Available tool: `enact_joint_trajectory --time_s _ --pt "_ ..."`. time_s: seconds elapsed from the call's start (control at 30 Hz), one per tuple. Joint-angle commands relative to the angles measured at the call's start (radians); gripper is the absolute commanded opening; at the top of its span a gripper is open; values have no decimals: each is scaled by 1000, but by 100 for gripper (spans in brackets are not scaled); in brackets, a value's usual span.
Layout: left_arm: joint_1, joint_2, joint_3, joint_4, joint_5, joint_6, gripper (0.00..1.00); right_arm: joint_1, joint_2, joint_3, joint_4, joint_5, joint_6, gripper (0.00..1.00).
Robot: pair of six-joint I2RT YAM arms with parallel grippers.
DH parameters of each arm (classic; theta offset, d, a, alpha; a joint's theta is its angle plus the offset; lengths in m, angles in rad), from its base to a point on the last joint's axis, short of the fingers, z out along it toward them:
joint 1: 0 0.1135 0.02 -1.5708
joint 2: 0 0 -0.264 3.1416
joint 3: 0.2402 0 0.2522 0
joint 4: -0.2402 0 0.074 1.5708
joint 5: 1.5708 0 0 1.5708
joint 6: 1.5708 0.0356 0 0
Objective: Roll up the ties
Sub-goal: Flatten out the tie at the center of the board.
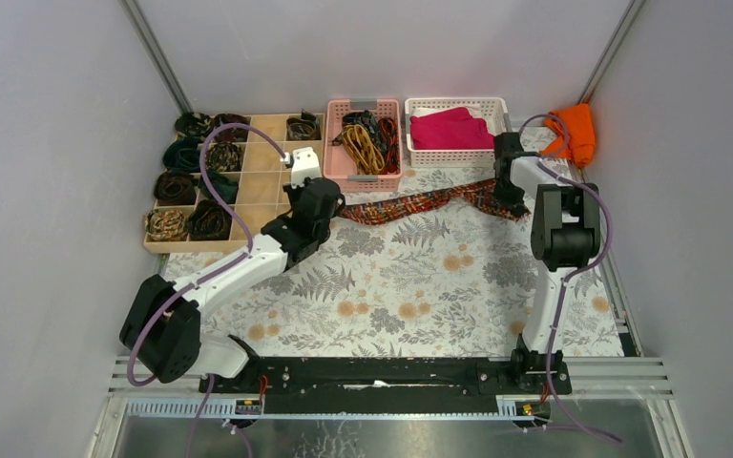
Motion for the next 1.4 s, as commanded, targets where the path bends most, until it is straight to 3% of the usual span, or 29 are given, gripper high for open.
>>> enact_joint_trajectory --time_s 0.0,0.4,0.5,0.67,0.73,1.0,1.17,1.37 --pt "7 -16 -12 -16 3 -26 0 -52 110 76 -49 -26 38 0" --pt "7 -23 -62 -63 123 -108 0 -129 318 408 -114 -71 -40 1" --pt "6 -12 -71 -72 160 -126 0 -130 294 430 -115 -135 -20 7" --pt "6 15 -92 -55 217 -144 0 -129 167 347 27 -283 28 35" --pt "6 31 -92 -52 220 -145 0 -128 184 396 4 -312 34 39" --pt "6 45 -82 -52 217 -129 0 -128 251 506 -19 -338 50 41" --pt "6 58 -81 -52 214 -127 0 -128 172 414 57 -340 53 46" --pt "6 67 -75 -60 203 -124 0 -128 277 547 -22 -349 48 45"
